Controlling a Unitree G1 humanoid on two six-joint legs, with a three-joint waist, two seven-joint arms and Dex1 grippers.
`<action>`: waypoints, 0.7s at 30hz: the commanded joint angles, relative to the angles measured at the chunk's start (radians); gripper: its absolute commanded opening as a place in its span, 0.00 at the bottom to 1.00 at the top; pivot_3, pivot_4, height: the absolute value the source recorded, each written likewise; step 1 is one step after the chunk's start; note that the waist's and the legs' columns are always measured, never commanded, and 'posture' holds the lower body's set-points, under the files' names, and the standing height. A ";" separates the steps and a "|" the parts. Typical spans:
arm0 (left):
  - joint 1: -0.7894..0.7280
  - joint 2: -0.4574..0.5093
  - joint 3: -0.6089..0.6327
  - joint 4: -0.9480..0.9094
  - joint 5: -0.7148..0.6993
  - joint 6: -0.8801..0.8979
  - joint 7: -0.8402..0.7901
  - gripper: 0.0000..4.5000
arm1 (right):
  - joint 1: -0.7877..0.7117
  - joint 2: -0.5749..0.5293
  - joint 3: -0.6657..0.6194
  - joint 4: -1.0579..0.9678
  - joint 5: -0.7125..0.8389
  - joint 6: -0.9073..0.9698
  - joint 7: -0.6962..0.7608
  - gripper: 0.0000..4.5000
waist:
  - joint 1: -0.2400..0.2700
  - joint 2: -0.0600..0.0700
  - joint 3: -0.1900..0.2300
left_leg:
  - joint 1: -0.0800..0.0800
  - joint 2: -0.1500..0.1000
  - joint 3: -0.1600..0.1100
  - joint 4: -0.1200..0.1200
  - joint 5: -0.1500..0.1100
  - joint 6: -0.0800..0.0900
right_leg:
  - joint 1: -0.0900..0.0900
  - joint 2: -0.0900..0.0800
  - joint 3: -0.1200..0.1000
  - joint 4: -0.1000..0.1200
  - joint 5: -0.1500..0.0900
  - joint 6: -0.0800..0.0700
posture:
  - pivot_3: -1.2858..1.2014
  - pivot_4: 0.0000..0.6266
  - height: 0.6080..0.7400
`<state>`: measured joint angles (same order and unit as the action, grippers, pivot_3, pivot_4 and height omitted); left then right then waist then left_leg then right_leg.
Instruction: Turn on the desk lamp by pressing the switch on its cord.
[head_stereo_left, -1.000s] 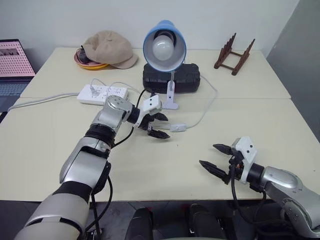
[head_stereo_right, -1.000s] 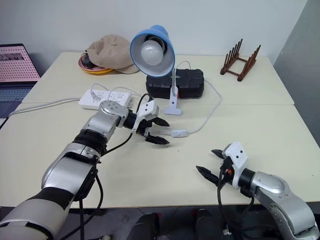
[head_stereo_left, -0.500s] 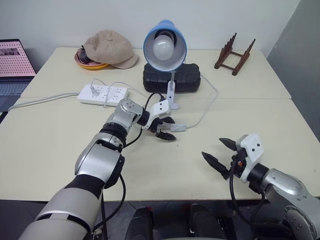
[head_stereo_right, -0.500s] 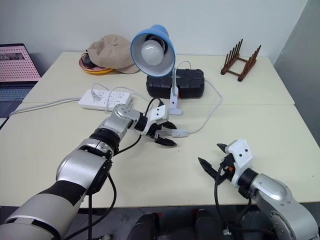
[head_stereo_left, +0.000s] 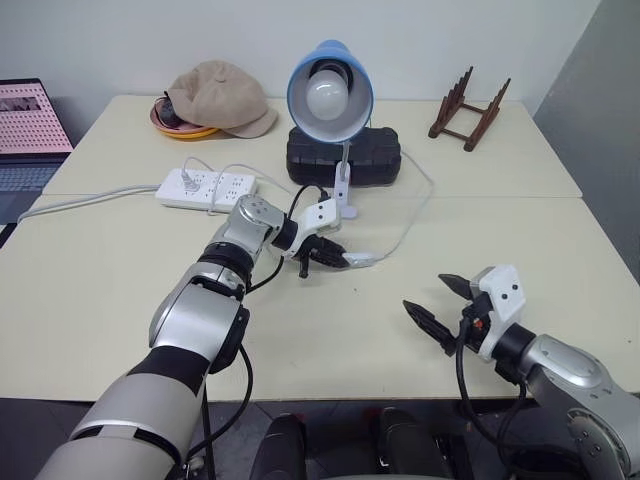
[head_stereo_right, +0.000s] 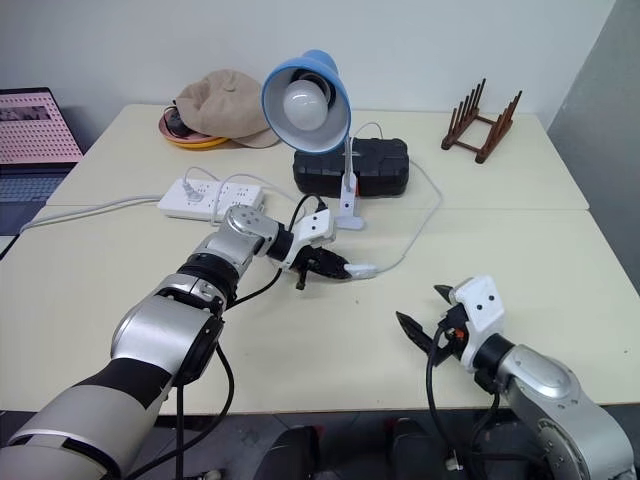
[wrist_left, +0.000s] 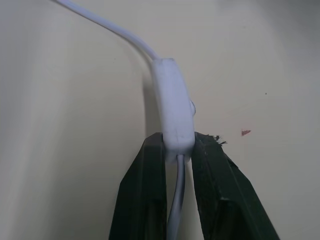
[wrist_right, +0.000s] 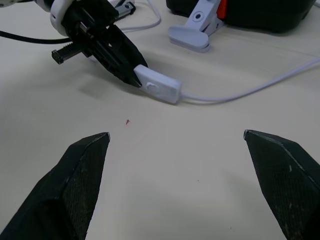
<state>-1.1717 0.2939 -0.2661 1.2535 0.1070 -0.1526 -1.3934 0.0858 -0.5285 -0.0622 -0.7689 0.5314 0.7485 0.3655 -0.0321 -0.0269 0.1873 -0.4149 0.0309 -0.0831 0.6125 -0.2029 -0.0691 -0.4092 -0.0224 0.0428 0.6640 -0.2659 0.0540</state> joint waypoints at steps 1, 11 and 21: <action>-0.015 -0.007 0.045 -0.027 -0.031 0.039 -0.041 0.09 | -0.011 0.015 -0.008 -0.019 0.019 0.000 -0.005 1.00 | 0.000 0.000 0.000 | 0.000 0.000 0.000 0.000 0.000 0.000 | 0.000 0.000 0.000 0.000 0.000 0.000 | 0.52 0.24 1.00; -0.016 -0.046 0.275 -0.333 -0.374 0.978 -0.142 0.09 | -0.013 0.316 -0.146 0.058 0.474 0.120 -0.197 1.00 | -0.004 0.000 0.000 | 0.000 0.000 -0.002 0.002 0.000 0.000 | 0.001 0.000 -0.001 0.002 0.000 0.000 | 0.52 0.24 1.00; 0.250 -0.090 0.368 -0.941 -0.675 1.491 0.125 0.09 | -0.163 0.333 -0.163 0.116 1.083 0.019 -0.449 1.00 | -0.022 0.001 0.000 | 0.011 0.001 -0.002 0.002 0.001 0.001 | 0.004 0.001 0.001 0.016 -0.001 -0.003 | 0.52 0.24 1.00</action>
<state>-0.9285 0.2050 0.0828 0.4078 -0.5070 1.2868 -1.3061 -0.0619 -0.1767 -0.2173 -0.6432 1.5281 0.7976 -0.0580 -0.0540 -0.0257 0.1870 -0.4023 0.0317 -0.0851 0.6141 -0.2018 -0.0679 -0.4045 -0.0212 0.0442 0.6800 -0.2673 0.0513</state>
